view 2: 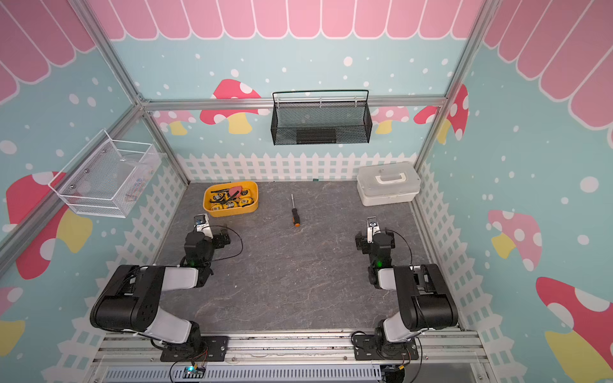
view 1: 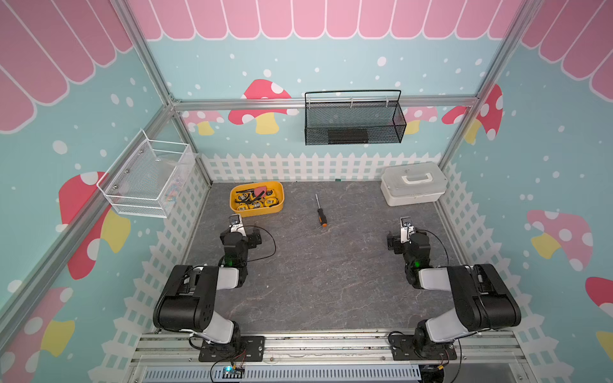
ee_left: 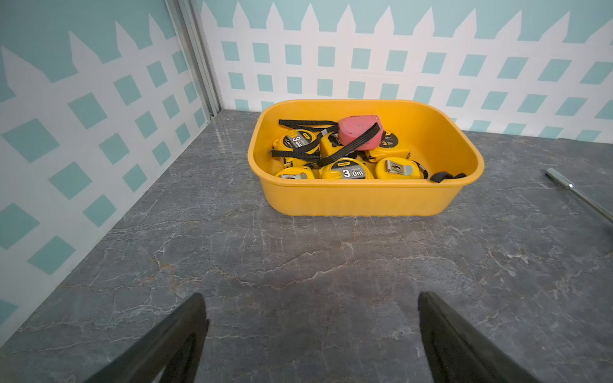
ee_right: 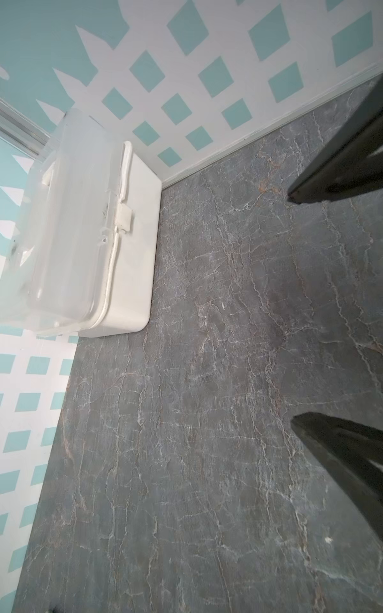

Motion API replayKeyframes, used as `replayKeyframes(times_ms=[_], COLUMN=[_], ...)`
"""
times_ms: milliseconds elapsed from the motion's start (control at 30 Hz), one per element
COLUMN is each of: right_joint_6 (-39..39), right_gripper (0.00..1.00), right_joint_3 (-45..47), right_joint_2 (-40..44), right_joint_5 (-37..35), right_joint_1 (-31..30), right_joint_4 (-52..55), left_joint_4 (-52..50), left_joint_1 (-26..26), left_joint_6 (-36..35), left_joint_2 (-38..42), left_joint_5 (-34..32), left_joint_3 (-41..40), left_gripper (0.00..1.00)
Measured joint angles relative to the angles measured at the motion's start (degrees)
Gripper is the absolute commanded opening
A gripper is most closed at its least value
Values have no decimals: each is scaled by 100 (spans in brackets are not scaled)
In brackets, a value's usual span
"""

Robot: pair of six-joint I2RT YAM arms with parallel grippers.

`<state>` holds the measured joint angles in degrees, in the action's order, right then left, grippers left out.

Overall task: Take the tape measure out of the storage box
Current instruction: Move the storage box to the center of the board.

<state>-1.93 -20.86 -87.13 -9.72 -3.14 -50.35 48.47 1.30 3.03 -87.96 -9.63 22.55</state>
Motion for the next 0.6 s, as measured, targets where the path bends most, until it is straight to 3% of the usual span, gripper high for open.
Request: replayKeyframes(times_ms=[600], right_joint_6=[0], right_gripper=[99], right_joint_3=[0], right_joint_2=[0], right_joint_5=[0], right_joint_1=[0], right_joint_4=[0], left_joint_4=[2], left_joint_1=[2], left_joint_6=[-2], left_joint_2=[0], left_joint_5=[50], left_joint_3=[0], left_gripper=[99])
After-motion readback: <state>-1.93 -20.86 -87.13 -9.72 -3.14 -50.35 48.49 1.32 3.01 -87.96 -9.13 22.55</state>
